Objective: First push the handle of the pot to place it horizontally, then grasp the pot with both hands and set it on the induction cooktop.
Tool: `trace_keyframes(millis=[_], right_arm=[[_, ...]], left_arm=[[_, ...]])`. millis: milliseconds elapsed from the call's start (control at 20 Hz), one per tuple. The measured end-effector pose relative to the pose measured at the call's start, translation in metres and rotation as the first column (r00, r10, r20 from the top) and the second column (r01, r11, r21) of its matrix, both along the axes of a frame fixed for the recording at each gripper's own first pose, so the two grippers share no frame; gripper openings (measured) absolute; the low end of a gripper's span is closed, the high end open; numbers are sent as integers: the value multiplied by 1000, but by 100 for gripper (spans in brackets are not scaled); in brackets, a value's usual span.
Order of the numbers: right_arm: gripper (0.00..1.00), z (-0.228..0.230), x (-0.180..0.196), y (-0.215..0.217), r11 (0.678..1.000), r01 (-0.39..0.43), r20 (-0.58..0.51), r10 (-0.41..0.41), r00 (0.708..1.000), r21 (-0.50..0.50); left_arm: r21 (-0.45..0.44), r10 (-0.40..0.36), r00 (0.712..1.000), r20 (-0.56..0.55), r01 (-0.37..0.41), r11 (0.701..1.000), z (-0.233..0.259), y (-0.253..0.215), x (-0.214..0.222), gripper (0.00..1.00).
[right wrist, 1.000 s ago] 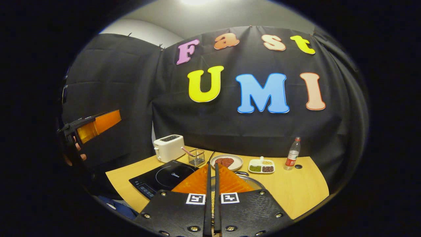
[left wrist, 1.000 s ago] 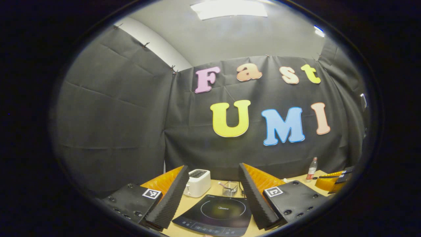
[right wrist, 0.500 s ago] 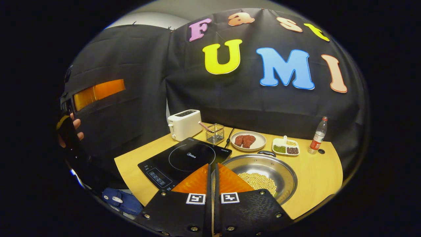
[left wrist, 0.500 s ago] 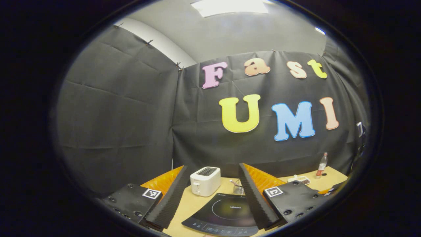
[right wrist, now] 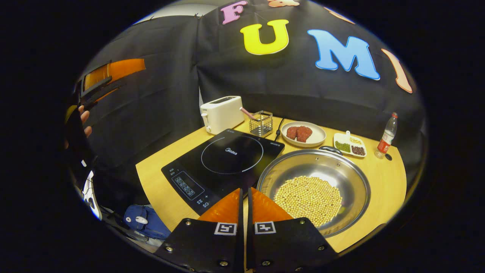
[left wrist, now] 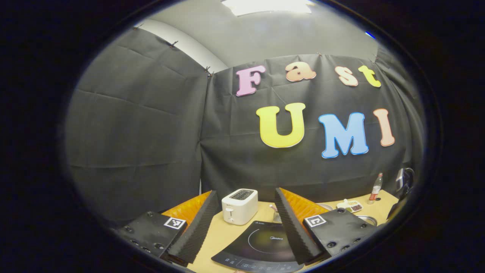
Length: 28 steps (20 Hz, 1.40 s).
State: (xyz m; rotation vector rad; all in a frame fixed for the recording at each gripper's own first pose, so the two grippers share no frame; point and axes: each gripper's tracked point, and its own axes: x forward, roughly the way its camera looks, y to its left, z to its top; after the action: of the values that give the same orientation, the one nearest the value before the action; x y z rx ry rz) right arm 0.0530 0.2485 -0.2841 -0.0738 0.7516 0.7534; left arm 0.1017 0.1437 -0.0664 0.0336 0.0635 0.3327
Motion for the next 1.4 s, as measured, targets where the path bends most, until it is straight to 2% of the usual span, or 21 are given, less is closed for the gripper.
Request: trace_keyframes(millis=[150,200,250,300,350,400,600,750,950,1400], right_arm=[[4,-13,-5,2,1000,-15,-40,14,999,-20],[0,-19,-8,3,1000,-18,-64,16,998,-22],[3,-23,-10,3,1000,-19,-86,17,996,-22],[4,-28,-11,3,1000,-20,-106,18,994,-24],[3,-31,-12,1,999,-22,-121,18,992,-29],[4,-34,-16,0,999,-23,-135,17,991,-37],[4,-55,-20,-5,998,-17,-207,4,978,-59],[3,-68,-19,-11,997,-8,-254,-13,967,-81],[3,-76,-24,-21,995,6,-297,-35,954,-99],[1,-76,-27,-44,989,34,-308,-78,948,-146]], left_arm=[[-7,-12,1000,-12,12,1000,-6,-1,10,98],[-11,-17,1000,-15,17,1000,-9,-2,12,94],[-13,-22,1000,-21,21,1000,-10,-3,15,94],[-13,-28,999,-25,27,1000,-13,-4,18,98],[-11,-35,999,-27,34,999,-14,-6,22,94],[-9,-41,999,-30,40,999,-15,-8,25,98],[-10,-68,997,-33,68,998,-18,-18,37,100],[-13,-81,996,-36,81,997,-20,-21,46,98],[-31,-105,994,-42,104,994,-27,-30,60,98],[-80,-205,978,-23,203,976,-37,-62,98,99]])
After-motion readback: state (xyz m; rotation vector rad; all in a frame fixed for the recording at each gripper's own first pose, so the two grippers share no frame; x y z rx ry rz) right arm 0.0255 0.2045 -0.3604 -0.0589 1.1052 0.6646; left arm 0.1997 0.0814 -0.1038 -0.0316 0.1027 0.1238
